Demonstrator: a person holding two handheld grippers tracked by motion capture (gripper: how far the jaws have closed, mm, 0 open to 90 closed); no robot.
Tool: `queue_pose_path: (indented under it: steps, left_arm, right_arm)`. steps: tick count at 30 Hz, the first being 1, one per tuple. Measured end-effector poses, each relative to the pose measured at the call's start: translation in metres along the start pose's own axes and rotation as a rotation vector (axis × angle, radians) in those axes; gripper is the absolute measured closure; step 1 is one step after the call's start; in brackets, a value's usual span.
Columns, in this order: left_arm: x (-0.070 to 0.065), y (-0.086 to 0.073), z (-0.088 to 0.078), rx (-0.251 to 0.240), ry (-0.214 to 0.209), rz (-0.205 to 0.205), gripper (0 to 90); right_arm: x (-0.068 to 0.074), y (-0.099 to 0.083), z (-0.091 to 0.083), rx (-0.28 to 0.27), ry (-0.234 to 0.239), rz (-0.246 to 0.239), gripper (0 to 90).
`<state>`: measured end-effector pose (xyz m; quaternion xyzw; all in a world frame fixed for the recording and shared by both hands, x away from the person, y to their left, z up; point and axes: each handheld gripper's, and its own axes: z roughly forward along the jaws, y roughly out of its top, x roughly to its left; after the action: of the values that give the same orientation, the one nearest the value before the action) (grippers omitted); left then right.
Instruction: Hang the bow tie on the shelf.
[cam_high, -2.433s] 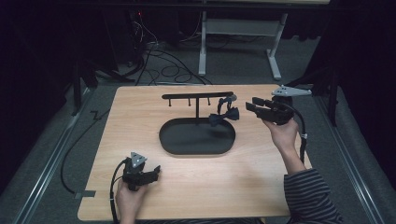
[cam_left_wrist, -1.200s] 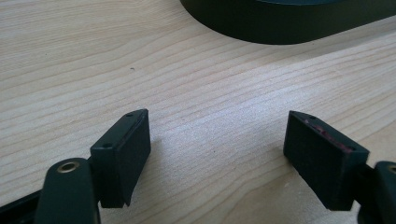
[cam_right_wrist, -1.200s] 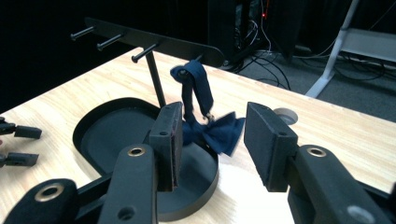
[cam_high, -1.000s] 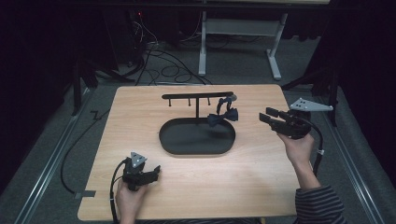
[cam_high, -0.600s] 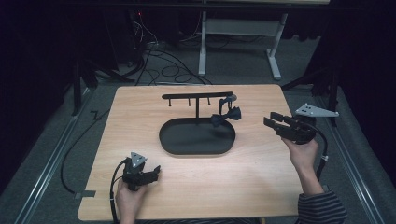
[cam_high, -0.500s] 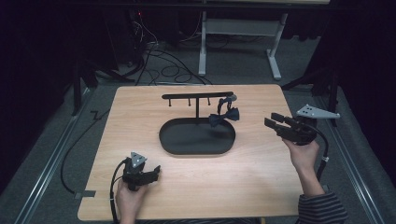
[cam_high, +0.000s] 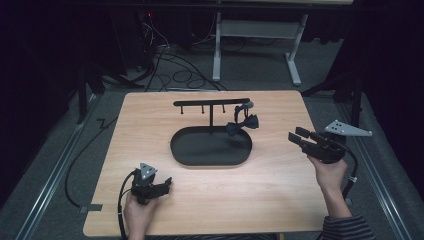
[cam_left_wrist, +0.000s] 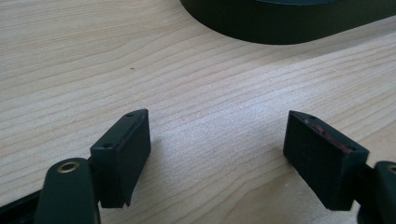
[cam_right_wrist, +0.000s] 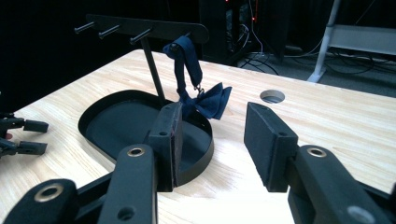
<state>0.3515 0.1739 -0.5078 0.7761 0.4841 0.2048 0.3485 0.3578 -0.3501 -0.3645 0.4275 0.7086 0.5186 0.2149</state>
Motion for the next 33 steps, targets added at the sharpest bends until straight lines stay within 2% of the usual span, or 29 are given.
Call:
queue_pose_path:
  steps: [15, 33]
  left_arm:
    - [0.0, 0.0, 0.0, 0.0, 0.0, 0.0, 23.6]
    - [0.0, 0.0, 0.0, 0.0, 0.0, 0.0, 23.7]
  right_arm:
    - [0.004, -0.015, -0.001, 0.01, 0.019, 0.02, 58.8]
    - [0.008, -0.03, 0.005, 0.037, 0.046, 0.039, 58.8]
